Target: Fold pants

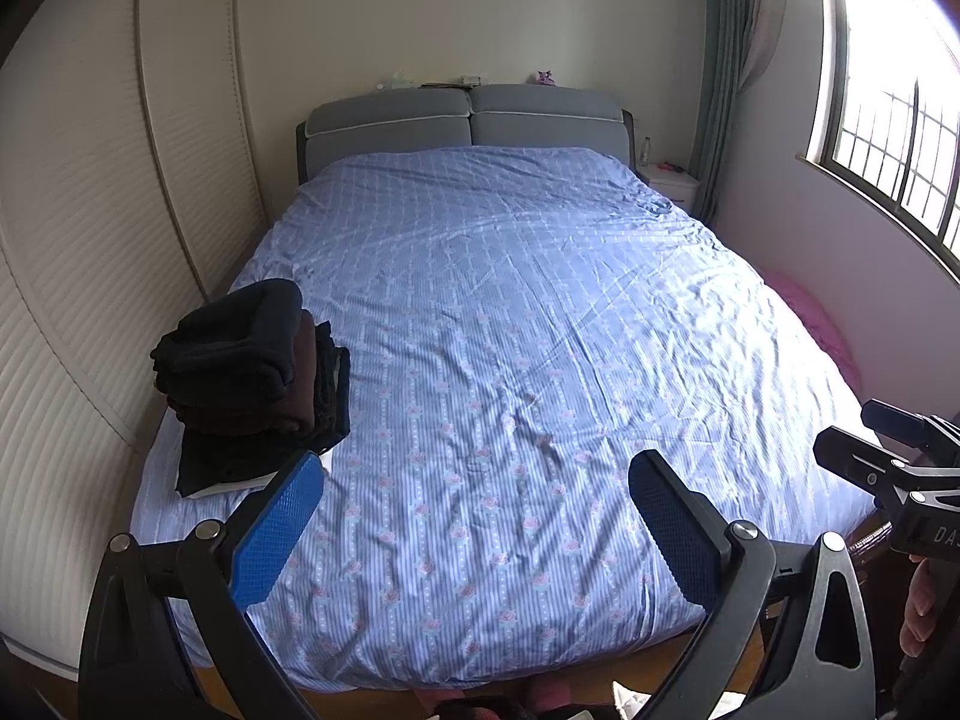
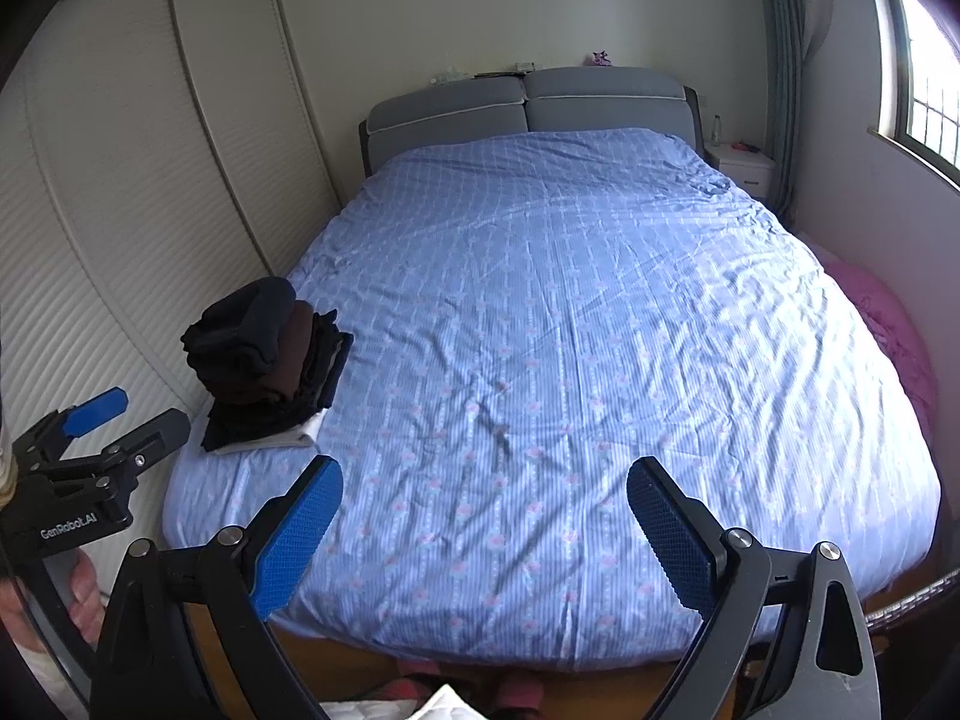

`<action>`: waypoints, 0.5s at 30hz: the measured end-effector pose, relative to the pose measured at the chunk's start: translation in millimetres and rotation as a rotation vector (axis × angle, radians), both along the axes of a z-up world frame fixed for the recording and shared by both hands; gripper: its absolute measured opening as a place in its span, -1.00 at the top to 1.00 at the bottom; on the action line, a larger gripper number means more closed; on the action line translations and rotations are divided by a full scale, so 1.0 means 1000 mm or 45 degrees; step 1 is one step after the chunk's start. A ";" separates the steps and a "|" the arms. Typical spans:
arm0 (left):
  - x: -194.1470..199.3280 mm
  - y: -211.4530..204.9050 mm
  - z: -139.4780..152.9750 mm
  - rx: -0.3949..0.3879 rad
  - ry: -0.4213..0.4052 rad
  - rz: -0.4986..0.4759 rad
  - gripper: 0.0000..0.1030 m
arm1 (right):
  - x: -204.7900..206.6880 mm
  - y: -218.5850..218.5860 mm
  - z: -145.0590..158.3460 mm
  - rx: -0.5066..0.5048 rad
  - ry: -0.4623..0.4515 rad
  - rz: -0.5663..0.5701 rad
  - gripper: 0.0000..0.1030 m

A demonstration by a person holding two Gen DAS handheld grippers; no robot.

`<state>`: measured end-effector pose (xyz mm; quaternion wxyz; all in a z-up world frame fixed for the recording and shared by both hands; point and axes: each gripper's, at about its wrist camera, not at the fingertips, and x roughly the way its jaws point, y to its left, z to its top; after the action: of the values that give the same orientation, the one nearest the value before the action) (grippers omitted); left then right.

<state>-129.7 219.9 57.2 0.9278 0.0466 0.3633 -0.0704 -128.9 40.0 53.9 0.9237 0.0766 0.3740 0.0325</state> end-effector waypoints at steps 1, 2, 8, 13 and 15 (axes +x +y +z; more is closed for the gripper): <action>0.001 -0.001 0.000 0.001 0.001 -0.003 -1.00 | 0.000 0.000 0.000 -0.001 0.001 -0.002 -0.86; 0.001 -0.002 0.000 0.003 0.002 -0.004 -1.00 | 0.000 -0.001 0.000 0.000 0.002 -0.005 -0.86; 0.004 -0.009 -0.001 0.001 0.005 -0.017 -1.00 | 0.001 -0.006 0.000 0.011 0.013 -0.020 -0.86; 0.006 -0.015 -0.001 -0.003 0.003 -0.031 -1.00 | 0.002 -0.009 0.001 0.010 0.010 -0.030 -0.86; 0.007 -0.016 0.000 -0.006 0.000 -0.036 -1.00 | 0.001 -0.010 0.001 0.011 0.007 -0.032 -0.87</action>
<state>-122.9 203.5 57.1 0.9268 0.0495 0.3626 -0.0841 -127.5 30.1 54.9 0.9227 0.0852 0.3753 0.0221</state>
